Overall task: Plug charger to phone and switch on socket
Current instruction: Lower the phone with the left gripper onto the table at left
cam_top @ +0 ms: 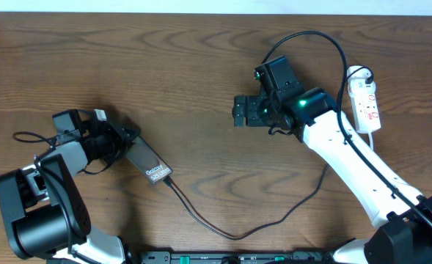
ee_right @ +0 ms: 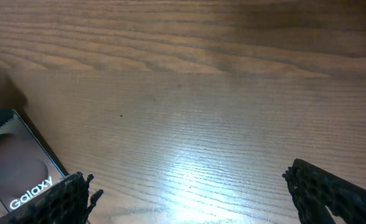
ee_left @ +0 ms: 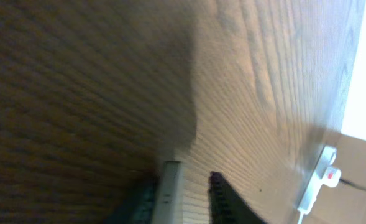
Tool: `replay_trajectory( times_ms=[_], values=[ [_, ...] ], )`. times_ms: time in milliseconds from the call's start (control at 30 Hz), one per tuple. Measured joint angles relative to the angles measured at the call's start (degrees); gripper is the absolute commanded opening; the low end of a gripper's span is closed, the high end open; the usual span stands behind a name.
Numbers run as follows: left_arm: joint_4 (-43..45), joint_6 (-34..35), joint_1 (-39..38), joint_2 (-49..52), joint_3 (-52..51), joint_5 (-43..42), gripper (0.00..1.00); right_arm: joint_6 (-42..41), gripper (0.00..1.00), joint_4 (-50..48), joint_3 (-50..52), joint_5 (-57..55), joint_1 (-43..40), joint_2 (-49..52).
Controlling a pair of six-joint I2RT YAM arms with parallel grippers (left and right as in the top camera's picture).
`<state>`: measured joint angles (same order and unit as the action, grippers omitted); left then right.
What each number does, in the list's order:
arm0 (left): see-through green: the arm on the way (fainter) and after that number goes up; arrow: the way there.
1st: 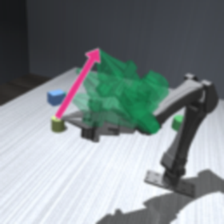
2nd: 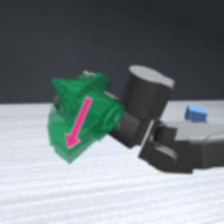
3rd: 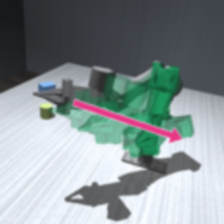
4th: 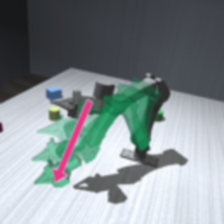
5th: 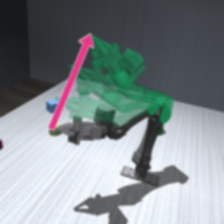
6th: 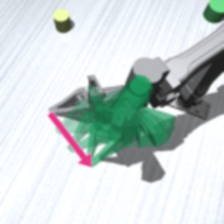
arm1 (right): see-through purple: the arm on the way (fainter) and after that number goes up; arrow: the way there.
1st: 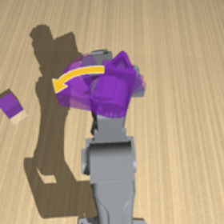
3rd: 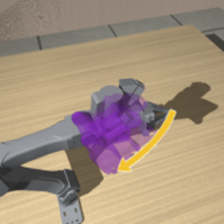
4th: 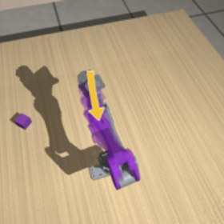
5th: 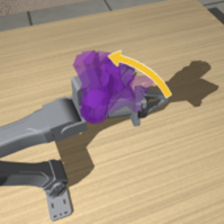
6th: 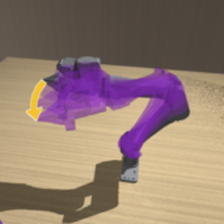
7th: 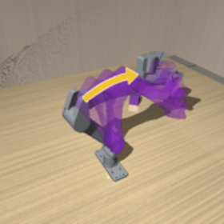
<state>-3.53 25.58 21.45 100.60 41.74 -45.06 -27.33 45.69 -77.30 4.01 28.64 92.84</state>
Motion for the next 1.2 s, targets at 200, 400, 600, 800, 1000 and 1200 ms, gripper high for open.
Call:
replay_trajectory(
  times_ms=[200, 400, 600, 800, 1000, 1200],
  values=[
    [-0.61, -0.15, -0.02, -0.74, 0.33, -0.92, 0.59, 0.00, 0.99, 0.02, 0.00, 0.00, 0.00, 0.00],
    [-3.96, -0.15, -0.02, -1.53, 1.20, -1.05, 0.73, 0.00, 0.99, 0.00, 0.00, 0.02, 0.00, 0.00],
    [-9.07, -0.15, -0.22, -2.93, 2.47, 1.86, 0.80, 0.00, 0.99, 0.02, 0.00, 0.00, 0.00, 0.00],
    [-11.93, -0.31, -0.26, -3.67, 3.15, 4.87, 0.80, 0.00, 0.99, 0.02, 0.00, 0.00, 0.00, 0.00],
    [-15.52, -2.14, -0.24, -4.07, 3.69, 6.19, 0.80, 0.00, 0.99, 0.02, 0.00, 0.00, 0.00, 0.00],
    [-17.38, -3.28, -0.24, -4.28, 3.96, 6.91, 0.81, -0.02, 0.99, 0.02, 0.00, 0.00, 0.00, 0.00]
  ],
)
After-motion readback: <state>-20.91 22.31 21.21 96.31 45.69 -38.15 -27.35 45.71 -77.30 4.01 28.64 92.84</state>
